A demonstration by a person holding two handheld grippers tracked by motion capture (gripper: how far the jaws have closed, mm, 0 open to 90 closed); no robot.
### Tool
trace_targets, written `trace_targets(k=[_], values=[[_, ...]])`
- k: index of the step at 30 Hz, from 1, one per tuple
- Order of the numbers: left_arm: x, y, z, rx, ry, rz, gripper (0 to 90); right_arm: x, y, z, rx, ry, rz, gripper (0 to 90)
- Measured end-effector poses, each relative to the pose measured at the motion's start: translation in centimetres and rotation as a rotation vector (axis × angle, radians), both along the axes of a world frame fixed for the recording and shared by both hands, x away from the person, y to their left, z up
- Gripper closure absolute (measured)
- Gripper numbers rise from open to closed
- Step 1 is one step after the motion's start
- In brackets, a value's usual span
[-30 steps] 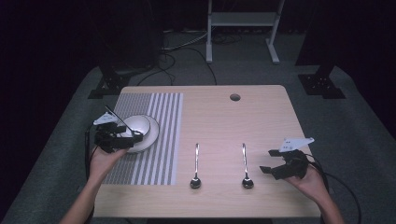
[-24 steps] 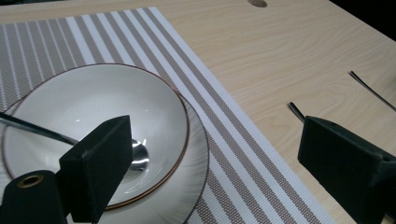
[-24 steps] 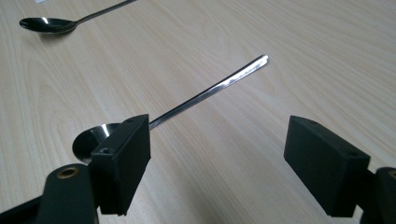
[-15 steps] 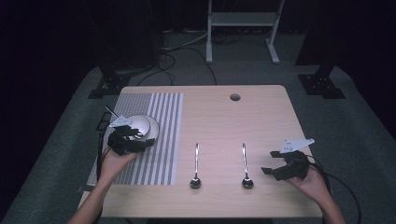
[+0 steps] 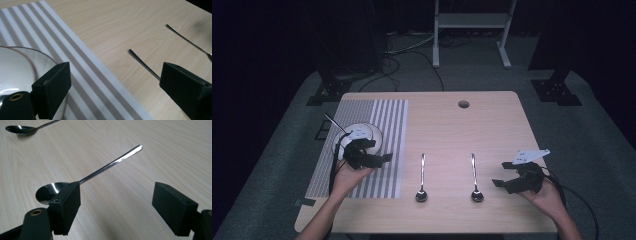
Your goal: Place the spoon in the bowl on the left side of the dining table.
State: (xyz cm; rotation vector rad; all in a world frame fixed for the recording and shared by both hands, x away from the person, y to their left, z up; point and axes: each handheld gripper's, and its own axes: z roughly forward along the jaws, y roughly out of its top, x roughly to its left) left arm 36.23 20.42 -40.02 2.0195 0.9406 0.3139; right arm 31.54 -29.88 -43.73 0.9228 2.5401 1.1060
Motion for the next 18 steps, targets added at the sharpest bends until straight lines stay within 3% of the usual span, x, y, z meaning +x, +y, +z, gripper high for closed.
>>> trace_targets(k=[11,18], values=[[-0.3,-2.9,-1.5,-0.017,0.016,-0.056,9.3,-0.1,0.3,-0.2,-0.005,0.001,0.005,21.6],[-0.5,-4.3,-1.6,-0.004,0.016,-0.092,9.4,-0.2,0.3,-0.4,-0.005,0.003,0.003,21.6]])
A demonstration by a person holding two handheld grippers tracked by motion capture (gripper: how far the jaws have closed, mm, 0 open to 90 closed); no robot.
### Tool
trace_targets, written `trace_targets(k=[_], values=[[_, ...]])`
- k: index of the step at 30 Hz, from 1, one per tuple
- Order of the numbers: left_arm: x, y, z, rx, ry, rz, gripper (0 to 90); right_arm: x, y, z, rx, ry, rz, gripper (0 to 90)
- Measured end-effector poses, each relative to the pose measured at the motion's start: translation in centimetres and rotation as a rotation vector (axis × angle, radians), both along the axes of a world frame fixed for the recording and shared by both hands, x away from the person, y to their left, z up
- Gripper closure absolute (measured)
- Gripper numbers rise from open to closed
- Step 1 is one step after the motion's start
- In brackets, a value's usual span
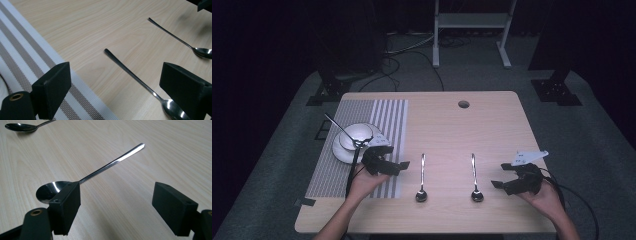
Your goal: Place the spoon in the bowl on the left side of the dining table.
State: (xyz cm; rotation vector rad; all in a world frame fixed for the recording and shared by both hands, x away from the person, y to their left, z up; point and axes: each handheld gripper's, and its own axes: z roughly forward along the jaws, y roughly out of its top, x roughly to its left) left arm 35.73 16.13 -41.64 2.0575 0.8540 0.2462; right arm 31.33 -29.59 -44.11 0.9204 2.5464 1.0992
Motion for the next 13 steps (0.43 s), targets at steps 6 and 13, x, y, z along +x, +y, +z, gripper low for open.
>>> trace_targets(k=[6,13], values=[[-0.6,-1.2,-0.6,-0.005,0.010,-0.027,9.4,-0.2,-0.1,0.0,0.004,-0.003,-0.003,21.6],[-1.9,-1.9,-1.4,0.027,0.032,-0.069,9.6,-0.1,-0.2,0.0,0.015,-0.009,-0.007,21.6]])
